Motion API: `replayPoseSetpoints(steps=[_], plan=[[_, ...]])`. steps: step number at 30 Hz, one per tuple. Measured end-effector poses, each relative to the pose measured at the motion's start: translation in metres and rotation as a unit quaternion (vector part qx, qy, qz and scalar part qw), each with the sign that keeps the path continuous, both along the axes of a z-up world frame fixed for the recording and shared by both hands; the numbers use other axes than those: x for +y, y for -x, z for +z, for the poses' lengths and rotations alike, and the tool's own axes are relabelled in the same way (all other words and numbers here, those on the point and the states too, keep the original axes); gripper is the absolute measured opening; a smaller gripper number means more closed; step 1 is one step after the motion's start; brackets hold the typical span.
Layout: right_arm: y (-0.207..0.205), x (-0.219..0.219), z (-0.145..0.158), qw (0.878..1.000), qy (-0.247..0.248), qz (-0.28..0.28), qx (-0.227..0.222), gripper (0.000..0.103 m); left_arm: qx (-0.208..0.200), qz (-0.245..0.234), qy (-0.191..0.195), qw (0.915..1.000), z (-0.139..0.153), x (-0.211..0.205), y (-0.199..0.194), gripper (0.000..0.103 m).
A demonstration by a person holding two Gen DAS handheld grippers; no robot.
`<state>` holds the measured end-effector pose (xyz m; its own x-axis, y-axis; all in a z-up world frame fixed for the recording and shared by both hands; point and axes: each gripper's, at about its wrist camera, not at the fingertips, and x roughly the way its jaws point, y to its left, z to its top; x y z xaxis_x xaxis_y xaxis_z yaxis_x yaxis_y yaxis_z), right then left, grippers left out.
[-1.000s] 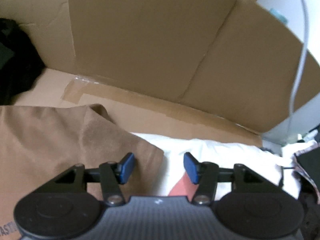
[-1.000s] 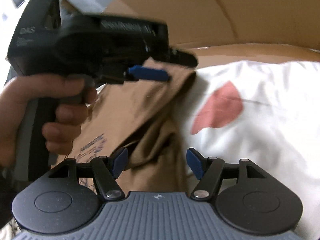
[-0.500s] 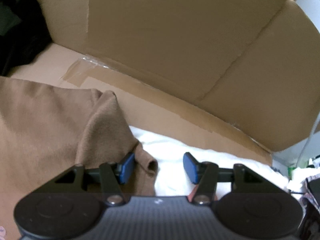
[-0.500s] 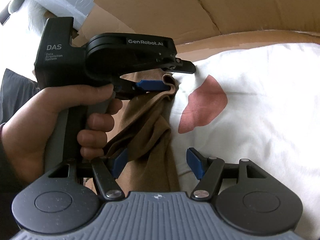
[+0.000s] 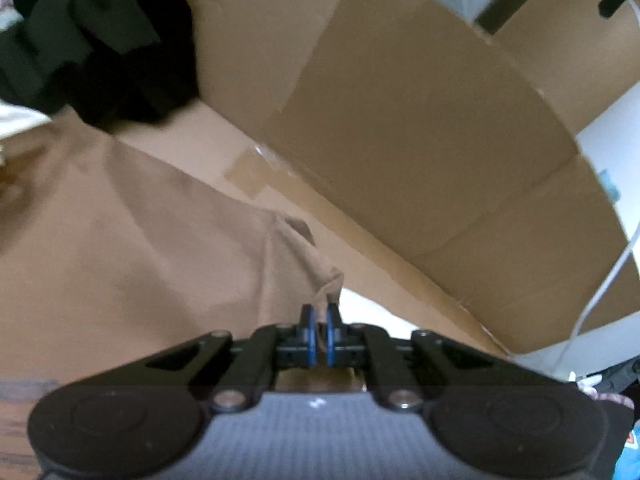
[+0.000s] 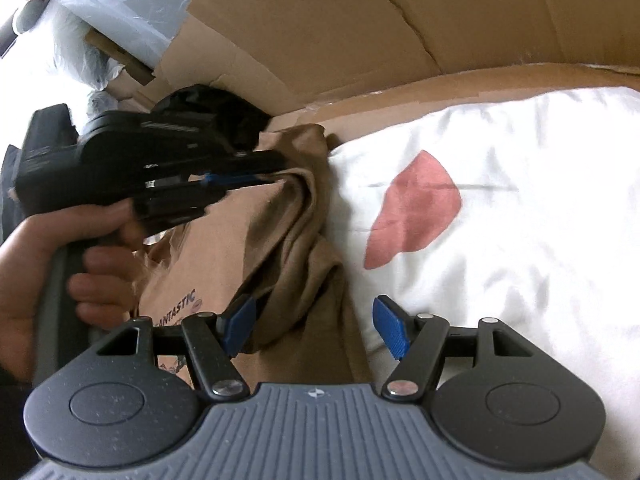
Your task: Fold clothes
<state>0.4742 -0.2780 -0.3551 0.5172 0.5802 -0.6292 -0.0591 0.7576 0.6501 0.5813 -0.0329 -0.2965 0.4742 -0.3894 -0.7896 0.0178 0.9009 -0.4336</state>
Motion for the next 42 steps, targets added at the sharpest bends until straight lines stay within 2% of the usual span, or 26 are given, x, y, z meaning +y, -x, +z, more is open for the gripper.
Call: replayPoseSetpoints(steps=[6, 11, 17, 20, 24, 29, 31, 36, 39, 42], plan=[[0.001, 0.009, 0.009, 1.000, 0.004, 0.007, -0.024, 0.070, -0.006, 0.032, -0.007, 0.9994, 0.020, 0.039, 0.014, 0.005], [0.002, 0.010, 0.013, 0.999, 0.017, 0.008, -0.030, 0.070, -0.009, 0.045, -0.015, 0.9988, 0.023, 0.063, 0.022, 0.005], [0.002, 0.009, 0.017, 0.998, 0.042, 0.004, -0.042, 0.070, 0.003, 0.052, -0.024, 0.9984, 0.006, 0.080, 0.021, 0.005], [0.004, 0.008, 0.019, 0.997, 0.058, 0.001, -0.047, 0.070, -0.004, 0.039, -0.042, 0.9983, -0.002, 0.080, 0.018, 0.005], [0.001, 0.003, 0.016, 0.997, 0.058, -0.002, -0.044, 0.070, 0.000, 0.037, -0.056, 0.9978, -0.011, 0.084, 0.010, 0.005], [-0.001, 0.005, 0.008, 0.997, 0.061, -0.003, -0.039, 0.063, 0.010, 0.043, -0.082, 0.9957, -0.018, 0.094, 0.008, 0.005], [-0.001, 0.007, 0.006, 0.997, 0.067, -0.002, -0.041, 0.058, 0.013, 0.042, -0.090, 0.9950, -0.022, 0.097, 0.007, 0.006], [0.001, 0.015, 0.005, 0.992, 0.112, 0.015, -0.051, 0.050, 0.010, 0.034, -0.114, 0.9928, -0.028, 0.102, 0.006, 0.013], [0.001, 0.018, 0.002, 0.992, 0.119, 0.022, -0.046, 0.049, 0.011, 0.040, -0.119, 0.9920, -0.031, 0.105, 0.007, 0.017], [0.002, 0.021, 0.002, 0.991, 0.119, 0.029, -0.053, 0.049, 0.009, 0.042, -0.123, 0.9915, -0.030, 0.108, 0.010, 0.014]])
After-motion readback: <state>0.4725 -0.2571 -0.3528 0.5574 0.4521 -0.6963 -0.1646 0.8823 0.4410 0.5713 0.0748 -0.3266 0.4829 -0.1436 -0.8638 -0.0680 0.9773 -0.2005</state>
